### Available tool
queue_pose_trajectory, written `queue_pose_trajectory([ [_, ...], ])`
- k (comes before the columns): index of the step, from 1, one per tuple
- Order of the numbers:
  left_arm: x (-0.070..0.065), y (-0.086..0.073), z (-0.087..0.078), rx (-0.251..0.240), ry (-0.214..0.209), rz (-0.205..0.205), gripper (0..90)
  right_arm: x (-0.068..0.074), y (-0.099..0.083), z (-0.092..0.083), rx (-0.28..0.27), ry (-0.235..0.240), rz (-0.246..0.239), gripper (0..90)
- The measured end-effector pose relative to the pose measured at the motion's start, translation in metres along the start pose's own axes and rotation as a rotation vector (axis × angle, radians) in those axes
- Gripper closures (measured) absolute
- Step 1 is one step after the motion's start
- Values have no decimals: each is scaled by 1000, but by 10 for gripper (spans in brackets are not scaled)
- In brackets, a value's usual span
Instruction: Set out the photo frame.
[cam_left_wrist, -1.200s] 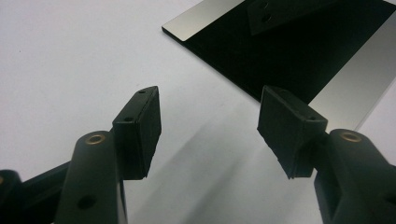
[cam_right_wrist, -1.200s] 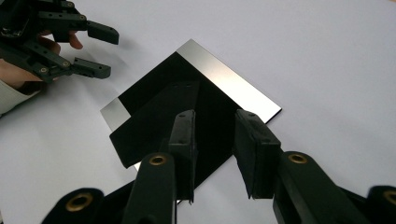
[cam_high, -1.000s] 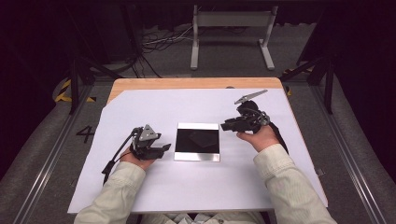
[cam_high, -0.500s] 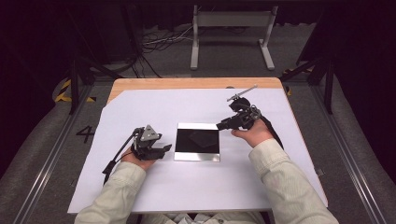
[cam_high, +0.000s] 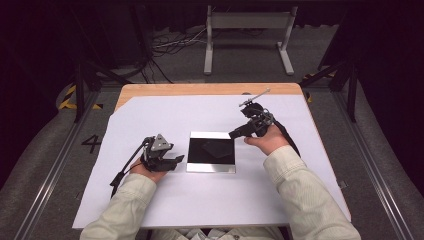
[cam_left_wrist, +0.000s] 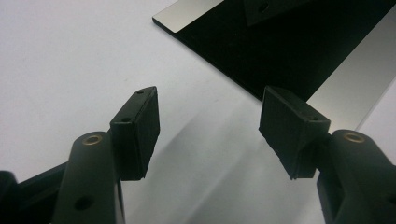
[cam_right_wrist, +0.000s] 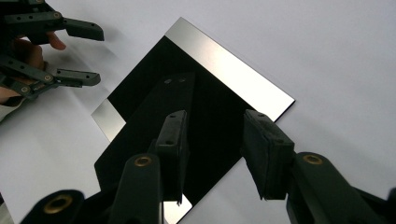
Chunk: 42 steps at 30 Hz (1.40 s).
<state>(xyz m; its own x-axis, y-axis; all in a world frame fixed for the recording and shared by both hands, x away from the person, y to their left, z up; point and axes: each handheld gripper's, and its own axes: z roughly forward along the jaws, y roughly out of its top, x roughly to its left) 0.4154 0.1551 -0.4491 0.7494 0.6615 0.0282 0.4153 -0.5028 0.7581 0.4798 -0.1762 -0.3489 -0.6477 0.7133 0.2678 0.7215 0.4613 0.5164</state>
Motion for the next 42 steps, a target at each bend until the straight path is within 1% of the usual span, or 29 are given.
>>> queue_pose_trajectory([
  [1, 0, 0, 0, 0, 0, 0, 385, -1, 0, 1, 4, 1, 1, 591],
  [5, 0, 0, 0, 1, 0, 1, 385, -2, 1, 4, 23, 13, 34, 583],
  [6, 0, 0, 0, 1, 0, 1, 385, -2, 1, 4, 23, 13, 34, 583],
  [10, 0, 0, 0, 2, 0, 2, 384, -2, 2, 7, 45, 24, 61, 572],
  [12, 0, 0, 0, 2, 0, 2, 384, -3, 1, 8, 51, 35, 78, 561],
  [15, 0, 0, 0, 3, -1, 2, 384, -3, 0, 11, 61, 67, 118, 546],
  [18, -1, 0, 1, 2, -2, 5, 384, -4, 0, 14, 75, 81, 148, 538],
  [20, -1, 0, 1, 3, -2, 5, 384, -6, 0, 16, 77, 92, 154, 529],
  [21, -1, 0, 1, 3, -1, 5, 384, -6, -1, 17, 78, 106, 163, 527],
  [22, -1, 0, 1, 3, -1, 6, 383, -6, -1, 17, 84, 110, 184, 524],
  [23, -1, 0, 1, 3, -1, 6, 383, -6, -1, 18, 81, 117, 184, 521],
  [25, -1, 0, 1, 4, 0, 7, 384, -7, -2, 19, 91, 129, 200, 514],
  [29, -1, 0, 1, 6, 1, 9, 383, -7, -3, 23, 92, 137, 198, 495],
  [30, -1, 0, 1, 7, 2, 9, 383, -6, -3, 25, 104, 142, 206, 492],
  [33, -1, 0, 1, 7, 4, 12, 383, -6, -4, 26, 106, 146, 209, 490],
  [34, -1, 0, 1, 7, 4, 12, 383, -6, -4, 28, 108, 155, 210, 487],
  [36, -1, 0, 1, 7, 2, 12, 383, -6, -5, 29, 105, 159, 209, 486],
  [39, -1, 0, 1, 7, 5, 16, 383, -4, -5, 32, 116, 174, 223, 475],
  [42, -1, 0, 1, 7, 5, 16, 382, -3, -5, 33, 119, 187, 216, 471],
])
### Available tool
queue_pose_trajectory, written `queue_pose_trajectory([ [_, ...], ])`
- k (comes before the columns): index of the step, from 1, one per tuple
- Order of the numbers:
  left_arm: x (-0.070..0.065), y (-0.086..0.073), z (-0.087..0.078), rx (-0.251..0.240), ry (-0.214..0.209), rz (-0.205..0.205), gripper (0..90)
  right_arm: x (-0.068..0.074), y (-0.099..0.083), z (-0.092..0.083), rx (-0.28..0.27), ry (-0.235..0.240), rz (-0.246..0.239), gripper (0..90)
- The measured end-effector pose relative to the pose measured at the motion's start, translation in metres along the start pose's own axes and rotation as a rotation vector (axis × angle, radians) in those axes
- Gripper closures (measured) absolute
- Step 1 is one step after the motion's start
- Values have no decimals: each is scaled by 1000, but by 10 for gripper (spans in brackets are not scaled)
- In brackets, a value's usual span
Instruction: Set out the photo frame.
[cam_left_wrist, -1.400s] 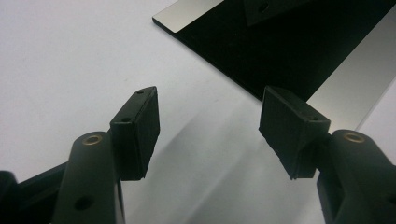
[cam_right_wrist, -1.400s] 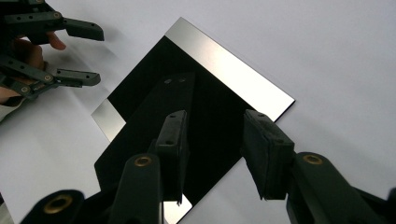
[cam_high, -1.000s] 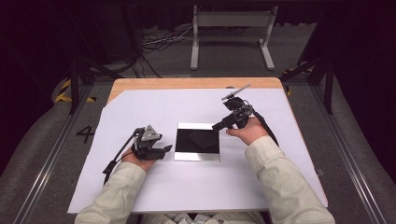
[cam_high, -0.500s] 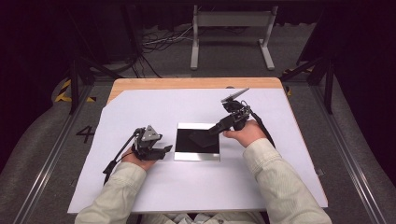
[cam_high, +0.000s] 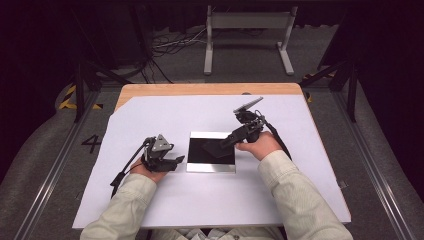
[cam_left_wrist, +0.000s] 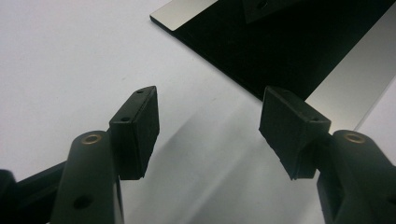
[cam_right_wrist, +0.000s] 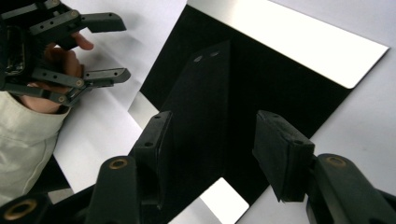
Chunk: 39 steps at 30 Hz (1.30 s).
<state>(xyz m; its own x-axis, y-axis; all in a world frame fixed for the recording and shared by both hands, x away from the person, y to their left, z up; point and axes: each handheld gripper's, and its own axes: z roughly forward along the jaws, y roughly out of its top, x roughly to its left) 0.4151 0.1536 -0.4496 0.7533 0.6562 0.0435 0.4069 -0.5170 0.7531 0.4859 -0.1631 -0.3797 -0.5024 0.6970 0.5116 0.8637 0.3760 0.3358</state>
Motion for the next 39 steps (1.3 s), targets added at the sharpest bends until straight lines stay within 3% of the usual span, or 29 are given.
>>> queue_pose_trajectory([
  [11, 0, 0, 0, 1, -4, -3, 382, 4, 0, 6, 22, 43, 9, 459],
  [39, -1, 0, 1, 1, -4, -3, 383, 5, 2, 18, 73, 79, 23, 444],
])
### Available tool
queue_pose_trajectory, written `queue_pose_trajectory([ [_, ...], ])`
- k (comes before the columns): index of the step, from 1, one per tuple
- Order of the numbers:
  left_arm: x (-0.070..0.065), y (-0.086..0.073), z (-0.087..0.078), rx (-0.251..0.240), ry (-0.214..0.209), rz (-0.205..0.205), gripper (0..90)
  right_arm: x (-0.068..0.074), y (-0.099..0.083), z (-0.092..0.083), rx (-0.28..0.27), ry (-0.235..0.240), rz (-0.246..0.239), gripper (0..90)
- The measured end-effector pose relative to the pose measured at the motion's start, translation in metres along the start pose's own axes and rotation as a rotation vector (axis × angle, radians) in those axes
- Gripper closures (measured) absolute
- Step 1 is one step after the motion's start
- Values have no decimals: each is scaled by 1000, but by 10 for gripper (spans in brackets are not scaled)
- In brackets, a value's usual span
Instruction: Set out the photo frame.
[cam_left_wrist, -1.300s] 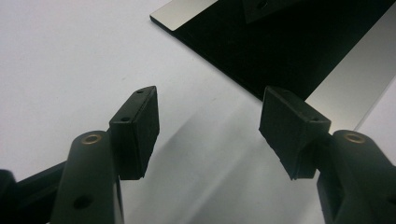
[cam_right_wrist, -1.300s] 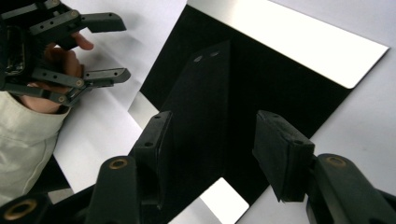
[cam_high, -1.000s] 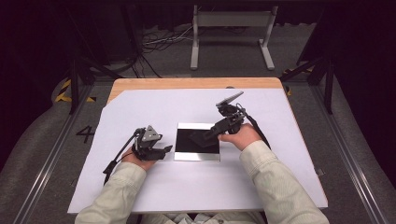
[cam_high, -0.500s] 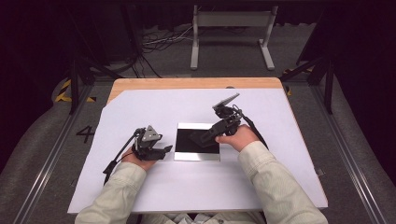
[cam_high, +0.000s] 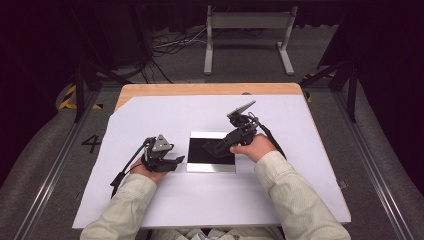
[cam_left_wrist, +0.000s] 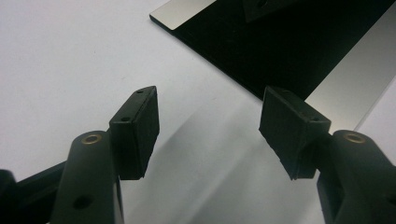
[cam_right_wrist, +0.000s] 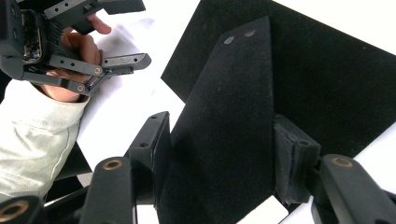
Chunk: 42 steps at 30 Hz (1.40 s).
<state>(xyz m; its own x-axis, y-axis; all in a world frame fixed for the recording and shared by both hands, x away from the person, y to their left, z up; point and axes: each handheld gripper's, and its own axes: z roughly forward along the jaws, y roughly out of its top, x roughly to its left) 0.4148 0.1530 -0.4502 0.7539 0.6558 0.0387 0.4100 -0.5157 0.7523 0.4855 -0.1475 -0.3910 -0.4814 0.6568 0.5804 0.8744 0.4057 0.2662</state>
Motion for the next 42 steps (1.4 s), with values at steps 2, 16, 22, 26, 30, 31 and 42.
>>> queue_pose_trajectory([
  [2, 0, 0, 0, 0, 0, -1, 383, 0, 0, 0, -3, -2, 3, 446],
  [16, -1, 0, 0, 0, 2, -2, 383, 3, -2, -1, -6, -25, 34, 491],
  [22, -1, 0, 0, 1, 2, -2, 383, 6, -6, -2, -27, -23, 29, 541],
  [26, 0, 0, 0, 1, 4, 4, 383, 7, -9, -5, -41, -9, 24, 577],
  [30, 1, 0, -3, -11, 11, -8, 385, 8, -13, -7, -40, -5, -1, 606],
  [31, 2, 0, -4, -14, 8, -12, 385, 9, -13, -8, -39, -2, -8, 613],
  [42, 5, 0, -6, -18, 20, -24, 385, 26, -29, -15, 20, -44, -130, 709],
])
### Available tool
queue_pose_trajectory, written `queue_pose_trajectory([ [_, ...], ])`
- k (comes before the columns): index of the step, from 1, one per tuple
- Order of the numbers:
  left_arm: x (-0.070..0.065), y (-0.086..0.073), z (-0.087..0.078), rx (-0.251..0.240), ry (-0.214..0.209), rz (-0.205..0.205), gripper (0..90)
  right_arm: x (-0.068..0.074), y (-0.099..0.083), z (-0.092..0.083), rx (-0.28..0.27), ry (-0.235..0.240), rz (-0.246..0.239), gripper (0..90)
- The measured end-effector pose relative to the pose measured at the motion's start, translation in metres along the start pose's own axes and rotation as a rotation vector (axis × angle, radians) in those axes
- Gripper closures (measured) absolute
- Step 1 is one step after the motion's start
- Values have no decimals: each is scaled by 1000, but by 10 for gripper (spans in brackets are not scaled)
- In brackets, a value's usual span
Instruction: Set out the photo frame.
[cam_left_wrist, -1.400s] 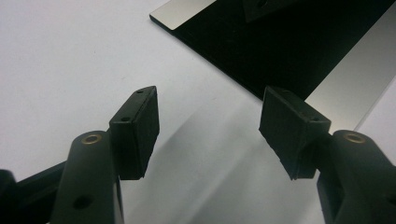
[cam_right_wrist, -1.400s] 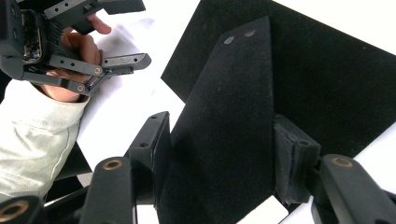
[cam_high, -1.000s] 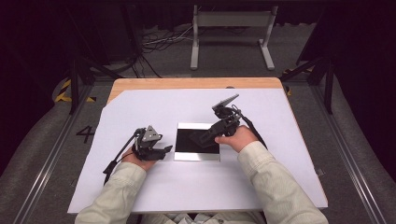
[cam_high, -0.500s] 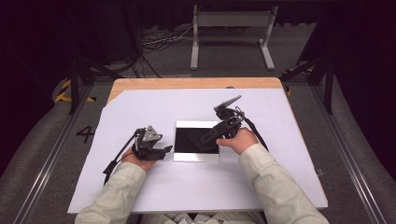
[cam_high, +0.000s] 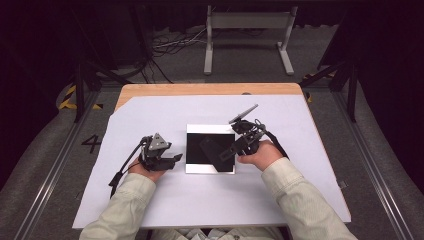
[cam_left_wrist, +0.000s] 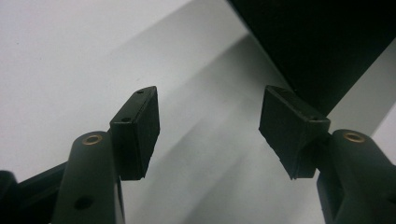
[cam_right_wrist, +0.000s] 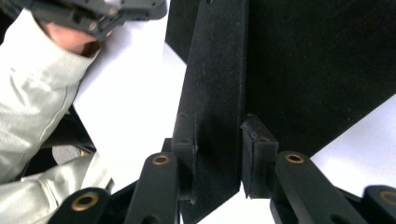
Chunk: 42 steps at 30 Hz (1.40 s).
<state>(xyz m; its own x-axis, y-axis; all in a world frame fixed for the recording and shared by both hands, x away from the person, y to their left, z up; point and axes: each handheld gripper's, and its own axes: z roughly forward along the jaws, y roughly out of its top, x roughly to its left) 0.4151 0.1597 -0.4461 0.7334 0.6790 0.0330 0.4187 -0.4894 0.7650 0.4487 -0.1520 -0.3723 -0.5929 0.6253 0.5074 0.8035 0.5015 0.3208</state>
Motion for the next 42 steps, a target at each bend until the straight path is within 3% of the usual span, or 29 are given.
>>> queue_pose_trajectory([
  [11, 1, 0, 0, -7, 3, -12, 384, 5, -10, -3, 17, 35, -39, 781],
  [21, 1, -1, 0, -1, -2, -9, 384, 21, -23, -3, 68, 19, -129, 839],
  [28, 1, -1, 1, -2, -6, -13, 383, 24, -26, -6, 44, 68, -159, 870],
  [36, 1, -1, 1, -5, -5, -15, 383, 28, -29, -16, 7, 29, -170, 873],
  [42, 1, -1, 1, -1, -8, -16, 382, 27, -32, -28, -55, -51, -193, 873],
])
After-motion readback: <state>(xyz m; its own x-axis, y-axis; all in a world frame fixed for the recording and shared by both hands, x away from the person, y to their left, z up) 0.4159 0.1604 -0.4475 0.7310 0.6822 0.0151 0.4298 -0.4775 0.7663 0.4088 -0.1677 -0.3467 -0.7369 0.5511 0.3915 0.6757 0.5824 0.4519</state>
